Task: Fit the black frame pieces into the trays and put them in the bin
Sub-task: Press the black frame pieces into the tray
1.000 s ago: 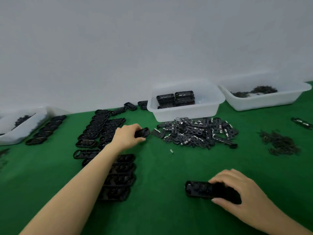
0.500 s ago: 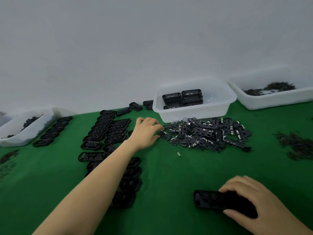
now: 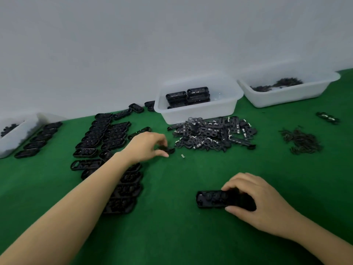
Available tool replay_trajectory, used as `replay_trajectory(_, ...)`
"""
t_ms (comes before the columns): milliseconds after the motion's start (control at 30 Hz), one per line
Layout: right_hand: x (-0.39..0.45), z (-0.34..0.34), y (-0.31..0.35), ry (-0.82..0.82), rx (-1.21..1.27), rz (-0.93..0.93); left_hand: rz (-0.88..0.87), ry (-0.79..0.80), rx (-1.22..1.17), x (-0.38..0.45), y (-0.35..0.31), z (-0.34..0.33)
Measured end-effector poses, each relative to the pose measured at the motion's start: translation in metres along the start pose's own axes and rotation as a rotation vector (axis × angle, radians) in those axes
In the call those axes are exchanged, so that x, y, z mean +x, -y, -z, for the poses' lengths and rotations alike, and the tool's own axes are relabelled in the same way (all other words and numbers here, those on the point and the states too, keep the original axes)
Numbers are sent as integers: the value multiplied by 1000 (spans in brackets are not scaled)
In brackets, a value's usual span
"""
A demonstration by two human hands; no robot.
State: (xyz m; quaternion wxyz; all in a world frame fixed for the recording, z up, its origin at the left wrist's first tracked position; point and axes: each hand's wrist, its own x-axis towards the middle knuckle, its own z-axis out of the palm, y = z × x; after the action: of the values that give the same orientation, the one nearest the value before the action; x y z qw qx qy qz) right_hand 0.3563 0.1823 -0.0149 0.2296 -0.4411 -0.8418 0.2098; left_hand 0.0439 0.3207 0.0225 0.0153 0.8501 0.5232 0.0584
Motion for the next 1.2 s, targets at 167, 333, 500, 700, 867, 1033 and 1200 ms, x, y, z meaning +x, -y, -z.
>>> replay_trajectory(167,0,2,2,5,15,-12,75,-72,-108,-11,-2,-5)
replay_trajectory(333,0,1,1,9,14,-51,232,-35,-178,-25,-14,4)
replay_trajectory(500,1,-1,-2,17,10,-59,203,-189,-505,-54,-80,38)
replay_trajectory(700,5,2,-1,-8,43,-90,-147,-4,-402,-73,-160,38)
replay_trajectory(867,4,1,-1,-28,81,-98,-188,112,-206,-60,-167,23)
replay_trajectory(1033,3,0,-2,-36,80,-87,-199,194,-123,-48,-174,21)
replay_trajectory(1200,2,0,-2,-49,72,-69,-243,201,-46,-39,-181,21)
